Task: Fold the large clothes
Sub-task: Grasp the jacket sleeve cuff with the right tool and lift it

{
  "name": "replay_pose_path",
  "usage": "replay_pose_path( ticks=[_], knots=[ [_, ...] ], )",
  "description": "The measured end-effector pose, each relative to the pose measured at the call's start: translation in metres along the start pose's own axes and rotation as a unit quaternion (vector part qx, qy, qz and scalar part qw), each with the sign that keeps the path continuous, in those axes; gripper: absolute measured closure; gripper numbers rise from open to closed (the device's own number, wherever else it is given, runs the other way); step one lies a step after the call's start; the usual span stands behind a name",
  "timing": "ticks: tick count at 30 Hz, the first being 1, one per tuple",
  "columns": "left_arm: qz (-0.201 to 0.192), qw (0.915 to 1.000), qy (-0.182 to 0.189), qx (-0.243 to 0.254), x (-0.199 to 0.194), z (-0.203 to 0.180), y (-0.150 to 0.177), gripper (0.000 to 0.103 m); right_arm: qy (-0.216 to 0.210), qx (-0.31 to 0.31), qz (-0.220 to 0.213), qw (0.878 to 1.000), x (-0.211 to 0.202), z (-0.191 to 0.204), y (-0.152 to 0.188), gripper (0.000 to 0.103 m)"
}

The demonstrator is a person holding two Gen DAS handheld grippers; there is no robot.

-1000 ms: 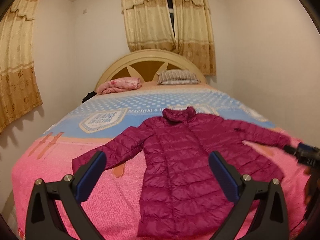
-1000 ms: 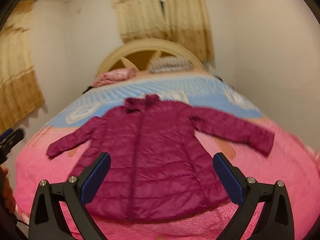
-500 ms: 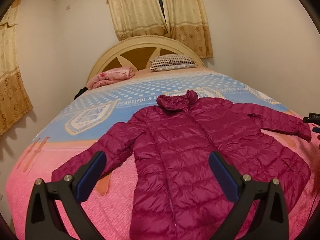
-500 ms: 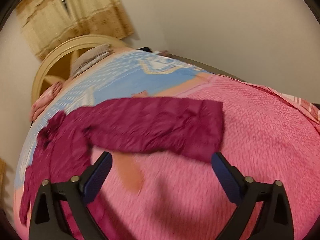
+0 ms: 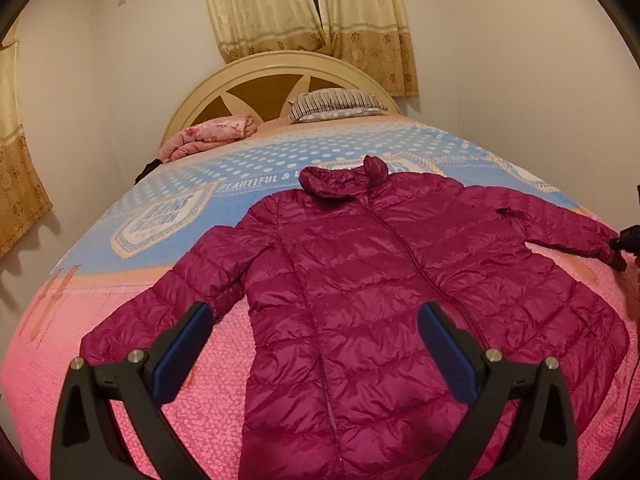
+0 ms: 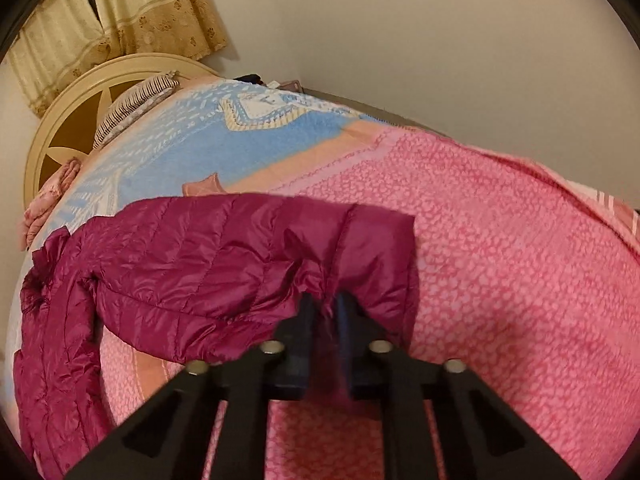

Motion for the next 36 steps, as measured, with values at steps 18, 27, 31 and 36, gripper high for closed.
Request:
replay_pose_path(
  ticks=[18, 27, 31, 36],
  knots=[
    [-0.010, 0.9993, 0.013, -0.034, -0.006, 0.018, 0.008, 0.000, -0.012, -0.066, -0.008, 0.998, -0.054, 0.034, -0.051, 0.101],
    [-0.003, 0.9993, 0.022, -0.030, 0.000, 0.012, 0.010, 0.000, 0.002, -0.014, 0.054, 0.998, -0.017, -0.010, -0.031, 0.101],
    [0.007, 0.9992, 0.031, -0.022, 0.004, 0.001, 0.013, 0.000, 0.002, -0.087, 0.033, 0.996, -0.021, 0.002, -0.020, 0.101],
    [0.006, 0.9992, 0.036, -0.013, 0.000, -0.007, 0.013, 0.000, -0.068, -0.124, 0.002, 0.990, -0.035, 0.006, -0.022, 0.101]
  ],
)
Point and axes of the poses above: each gripper's, at about its wrist camera, not at the fingertips, and x roughly the way its jaws point, z to its left, y to its underside, the point moved 3 cm from there along x, roughly the way its jaws point, and after that the axes turned 10 degrees about x, right-handed, at the moved point
